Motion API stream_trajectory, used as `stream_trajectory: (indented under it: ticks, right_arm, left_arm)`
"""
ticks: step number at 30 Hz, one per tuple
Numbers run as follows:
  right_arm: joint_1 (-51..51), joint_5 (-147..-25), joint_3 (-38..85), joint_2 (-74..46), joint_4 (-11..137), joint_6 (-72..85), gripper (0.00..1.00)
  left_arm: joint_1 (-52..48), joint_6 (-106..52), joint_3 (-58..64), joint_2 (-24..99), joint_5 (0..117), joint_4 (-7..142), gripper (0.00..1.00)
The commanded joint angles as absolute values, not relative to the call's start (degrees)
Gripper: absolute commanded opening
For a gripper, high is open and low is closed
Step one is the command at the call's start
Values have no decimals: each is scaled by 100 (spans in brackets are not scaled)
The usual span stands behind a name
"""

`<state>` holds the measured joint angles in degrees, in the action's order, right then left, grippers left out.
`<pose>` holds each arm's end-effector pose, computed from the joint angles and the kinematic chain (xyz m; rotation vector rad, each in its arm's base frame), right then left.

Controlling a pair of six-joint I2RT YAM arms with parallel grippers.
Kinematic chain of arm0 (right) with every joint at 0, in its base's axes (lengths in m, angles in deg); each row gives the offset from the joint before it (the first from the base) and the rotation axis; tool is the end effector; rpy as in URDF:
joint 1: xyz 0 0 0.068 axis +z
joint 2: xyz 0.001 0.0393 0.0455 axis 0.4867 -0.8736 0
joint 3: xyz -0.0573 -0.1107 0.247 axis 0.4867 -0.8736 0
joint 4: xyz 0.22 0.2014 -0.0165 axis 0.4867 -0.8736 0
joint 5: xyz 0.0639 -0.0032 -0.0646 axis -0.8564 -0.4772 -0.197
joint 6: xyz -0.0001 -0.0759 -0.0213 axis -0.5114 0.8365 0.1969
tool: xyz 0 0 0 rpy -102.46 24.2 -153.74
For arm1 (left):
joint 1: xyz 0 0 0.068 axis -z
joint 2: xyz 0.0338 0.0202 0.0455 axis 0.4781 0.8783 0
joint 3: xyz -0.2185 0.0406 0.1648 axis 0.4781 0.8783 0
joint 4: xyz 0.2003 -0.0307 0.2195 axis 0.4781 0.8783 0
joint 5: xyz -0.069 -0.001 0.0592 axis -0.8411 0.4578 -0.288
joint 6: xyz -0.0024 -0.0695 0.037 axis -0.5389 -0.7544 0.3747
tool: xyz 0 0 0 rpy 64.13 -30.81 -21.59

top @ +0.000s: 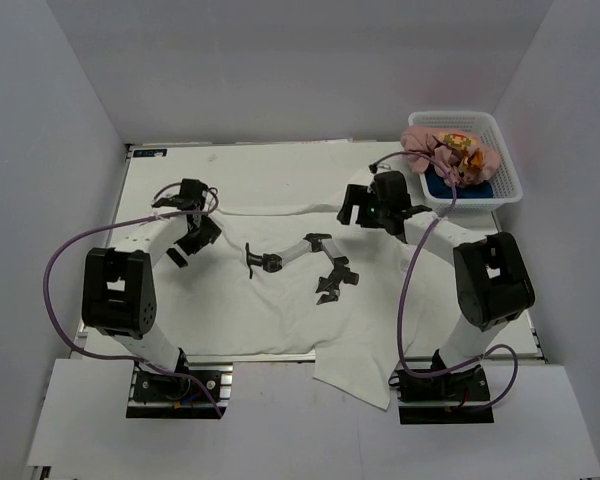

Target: Fold and stack the t-shirts

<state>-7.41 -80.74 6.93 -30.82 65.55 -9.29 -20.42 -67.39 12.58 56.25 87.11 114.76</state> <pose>0.3976 0.1613 0.1611 -0.0091 2.2563 0.4650 0.3443 -0.0257 0.1485 -1.0809 2.5370 0.2648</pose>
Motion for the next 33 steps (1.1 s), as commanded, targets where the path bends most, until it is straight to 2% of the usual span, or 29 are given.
stream_trajectory:
  ticks: [1,5,8,11,16,18,19,23,26,27,30,33]
  right_arm:
    - [-575,-8255,1320,-3265,6647,-683,90]
    - [-522,-8193,1874,-3915,6357,-595,90]
    - [-504,-7983,2453,-4328,6014,-464,89]
    - [-408,-7711,2849,-4732,5898,236,84]
    - [-267,-6808,3315,-5112,5845,1695,84]
    - [-250,-6673,3395,-5252,5828,1900,80]
    - [-241,-6490,3500,-5288,5845,1997,75]
    - [-188,-6093,3772,-5604,5889,2094,41]
    - [-197,-5857,4123,-5876,5855,2138,21]
    - [-197,-5794,4203,-5947,5863,2121,7]
    - [-205,-5584,4502,-6079,6179,1998,0]
    - [-214,-5530,4678,-6185,7126,1971,0]
  left_arm:
    - [-2004,-6195,951,5274,8158,11007,99]
    - [-2004,-5800,1109,5274,7183,10382,99]
    - [-2004,-5746,1329,5222,6926,9942,99]
    - [-2004,-5684,1391,5169,6873,9810,99]
    - [-2004,-5614,1496,5230,7021,9809,99]
    - [-2004,-5614,1549,5301,7022,9809,99]
    - [-2004,-5614,1549,5370,7022,9809,99]
    - [-2004,-5614,1611,5520,7075,9809,99]
    - [-2004,-5614,1611,5670,7136,9879,99]
    - [-2004,-5614,1611,5766,7197,9940,99]
    - [-2004,-5614,1724,5915,7250,9941,99]
    - [-2004,-5561,1778,6073,7250,9941,99]
